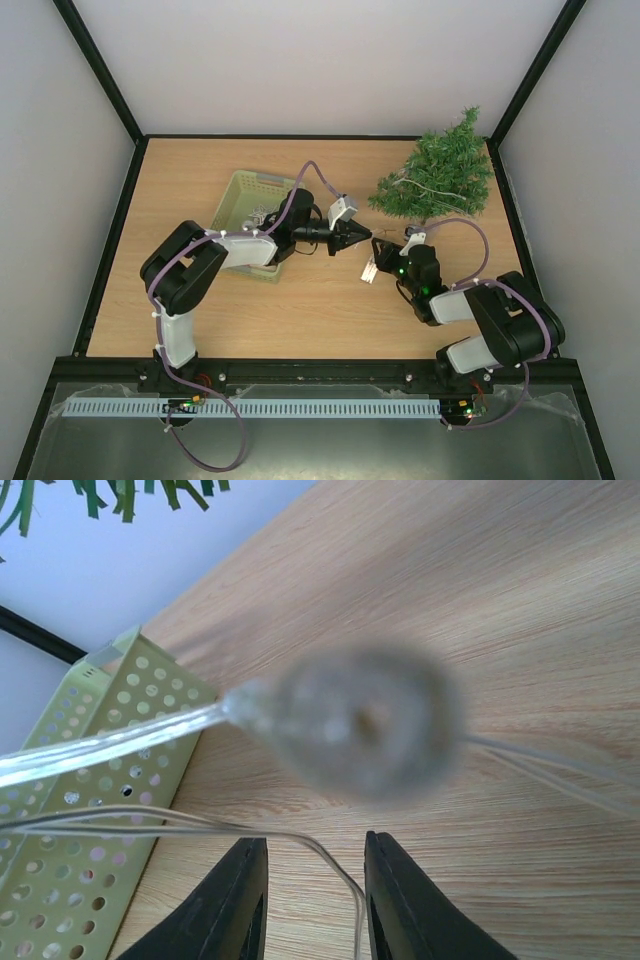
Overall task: Decorate the small christmas tree
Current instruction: Wrap the decoration item around the Christmas tree.
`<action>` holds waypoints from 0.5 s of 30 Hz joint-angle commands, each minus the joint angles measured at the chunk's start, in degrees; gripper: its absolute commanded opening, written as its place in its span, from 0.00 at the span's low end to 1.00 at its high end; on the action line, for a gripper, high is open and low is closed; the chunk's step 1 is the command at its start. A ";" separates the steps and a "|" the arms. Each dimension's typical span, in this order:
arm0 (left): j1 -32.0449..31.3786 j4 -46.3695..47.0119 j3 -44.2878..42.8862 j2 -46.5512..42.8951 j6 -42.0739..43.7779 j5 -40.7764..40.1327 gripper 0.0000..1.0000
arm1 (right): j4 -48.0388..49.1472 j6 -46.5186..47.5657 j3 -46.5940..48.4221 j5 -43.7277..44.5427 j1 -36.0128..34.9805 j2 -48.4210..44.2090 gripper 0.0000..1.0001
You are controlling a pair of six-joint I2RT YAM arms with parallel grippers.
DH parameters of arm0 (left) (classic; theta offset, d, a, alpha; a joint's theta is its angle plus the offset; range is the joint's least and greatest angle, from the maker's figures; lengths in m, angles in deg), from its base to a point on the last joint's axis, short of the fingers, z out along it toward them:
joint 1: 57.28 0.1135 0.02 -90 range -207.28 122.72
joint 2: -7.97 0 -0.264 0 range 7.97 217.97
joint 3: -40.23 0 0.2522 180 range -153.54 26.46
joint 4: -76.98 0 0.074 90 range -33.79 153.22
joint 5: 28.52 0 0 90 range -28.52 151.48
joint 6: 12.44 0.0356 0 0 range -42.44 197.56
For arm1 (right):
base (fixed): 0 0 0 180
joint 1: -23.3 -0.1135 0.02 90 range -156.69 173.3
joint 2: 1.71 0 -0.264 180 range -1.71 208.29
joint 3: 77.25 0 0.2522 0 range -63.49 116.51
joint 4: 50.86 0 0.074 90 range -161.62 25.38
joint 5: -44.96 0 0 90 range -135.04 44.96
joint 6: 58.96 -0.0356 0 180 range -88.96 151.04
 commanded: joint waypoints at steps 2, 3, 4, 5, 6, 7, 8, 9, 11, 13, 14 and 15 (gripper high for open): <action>-0.34 2.64 -0.24 -1.44 0.66 0.63 0.02 | 1.83 1.52 -0.23 1.53 -0.08 0.68 0.24; -0.34 3.02 -0.24 -1.41 0.33 0.66 0.02 | 1.88 1.72 -0.15 1.75 -0.09 0.88 0.24; -0.29 3.26 -0.22 -1.33 0.02 0.75 0.02 | 1.91 1.82 -0.03 1.84 -0.09 1.20 0.25; -0.33 3.57 -0.24 -1.28 -0.21 0.80 0.02 | 1.91 1.90 0.17 1.95 -0.09 1.56 0.25; -0.34 3.88 -0.23 -1.28 -0.42 0.74 0.02 | 1.95 1.97 0.49 1.92 -0.09 1.94 0.25; -0.34 4.22 -0.17 -1.26 -0.61 0.72 0.02 | 2.06 1.90 0.77 1.84 -0.09 2.32 0.24; -0.29 4.55 -0.06 -1.26 -0.83 0.76 0.02 | 2.26 1.62 1.00 1.71 -0.10 2.88 0.24; -0.33 4.70 0.03 -1.28 -0.93 0.76 0.02 | 2.65 1.46 1.12 1.47 -0.09 3.22 0.24; -0.32 4.81 0.01 -1.28 -0.95 0.68 0.02 | 3.20 1.25 1.17 1.22 -0.09 3.86 0.19; -0.25 4.52 0.02 -1.23 -0.92 0.36 0.02 | 2.96 1.16 0.90 1.41 -0.13 3.44 0.05; -0.25 4.32 -0.05 -1.34 -0.76 0.17 0.02 | 2.51 1.20 0.48 1.65 -0.17 2.62 0.02; -0.25 4.26 0.02 -1.41 -0.67 -0.14 0.02 | 1.69 1.19 -0.17 1.92 -0.16 1.26 0.02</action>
